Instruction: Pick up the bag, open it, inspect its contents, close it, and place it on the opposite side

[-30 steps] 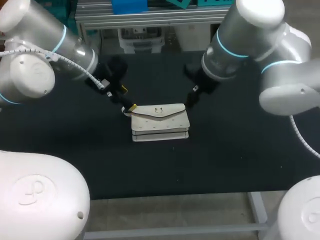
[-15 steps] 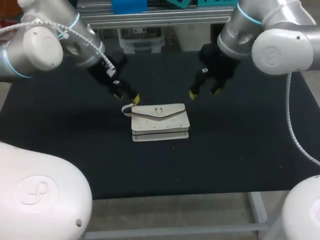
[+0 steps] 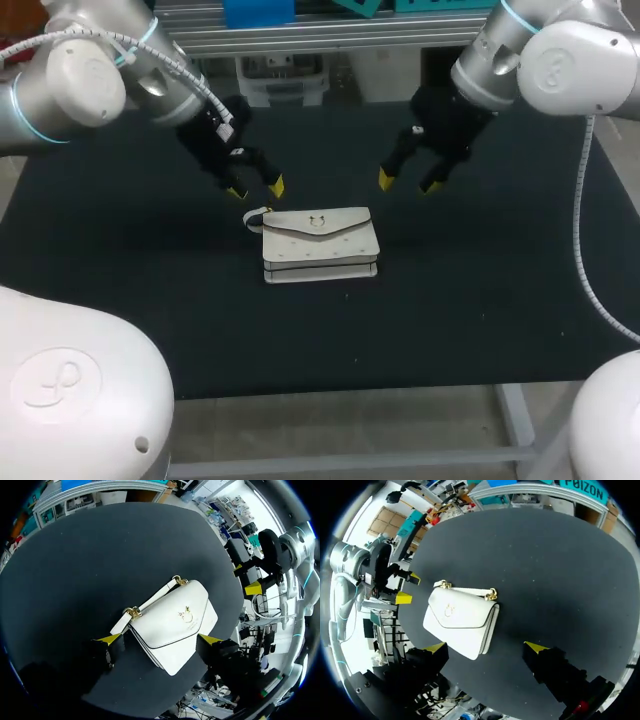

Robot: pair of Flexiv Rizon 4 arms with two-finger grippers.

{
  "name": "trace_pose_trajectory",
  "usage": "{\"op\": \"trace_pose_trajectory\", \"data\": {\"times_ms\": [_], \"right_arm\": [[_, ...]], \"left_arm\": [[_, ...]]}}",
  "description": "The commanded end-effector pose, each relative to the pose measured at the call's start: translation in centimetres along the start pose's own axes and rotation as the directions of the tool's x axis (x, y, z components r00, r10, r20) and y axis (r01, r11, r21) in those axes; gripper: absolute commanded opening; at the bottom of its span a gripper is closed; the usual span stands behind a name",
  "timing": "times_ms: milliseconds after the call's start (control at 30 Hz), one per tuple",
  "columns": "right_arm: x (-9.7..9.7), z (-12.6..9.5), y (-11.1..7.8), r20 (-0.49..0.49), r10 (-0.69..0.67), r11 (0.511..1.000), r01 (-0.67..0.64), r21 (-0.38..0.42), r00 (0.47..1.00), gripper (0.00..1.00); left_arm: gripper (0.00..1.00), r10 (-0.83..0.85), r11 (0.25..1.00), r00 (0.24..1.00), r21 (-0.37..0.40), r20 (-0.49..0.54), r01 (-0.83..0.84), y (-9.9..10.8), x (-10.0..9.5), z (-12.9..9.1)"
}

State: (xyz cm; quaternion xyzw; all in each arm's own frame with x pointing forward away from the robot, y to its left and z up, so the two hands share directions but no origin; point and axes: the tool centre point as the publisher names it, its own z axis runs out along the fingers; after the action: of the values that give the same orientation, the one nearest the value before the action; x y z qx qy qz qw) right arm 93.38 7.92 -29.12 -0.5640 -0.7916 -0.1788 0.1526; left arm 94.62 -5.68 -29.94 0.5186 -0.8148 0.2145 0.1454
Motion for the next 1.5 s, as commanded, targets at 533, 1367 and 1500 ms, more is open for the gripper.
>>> {"op": "trace_pose_trajectory", "data": {"times_ms": [533,1367,1500], "right_arm": [[0.3,4.1,0.2,-0.124,0.484,0.874,-0.471,0.122,0.866,1.0],[-0.2,7.1,0.9,-0.241,0.657,0.753,-0.607,0.253,0.714,1.0],[0.4,8.1,1.2,-0.252,0.658,0.752,-0.602,0.269,0.709,1.0]], "left_arm": [[1.0,-0.751,0.651,0.656,0.078,-0.082,0.755,1.8,-1.9,2.5],[1.0,-0.79,0.597,0.581,-0.03,-0.195,0.802,2.1,-1.1,4.5],[0.98,-0.767,0.63,0.607,-0.06,-0.209,0.775,2.3,-0.7,5.1]]}}
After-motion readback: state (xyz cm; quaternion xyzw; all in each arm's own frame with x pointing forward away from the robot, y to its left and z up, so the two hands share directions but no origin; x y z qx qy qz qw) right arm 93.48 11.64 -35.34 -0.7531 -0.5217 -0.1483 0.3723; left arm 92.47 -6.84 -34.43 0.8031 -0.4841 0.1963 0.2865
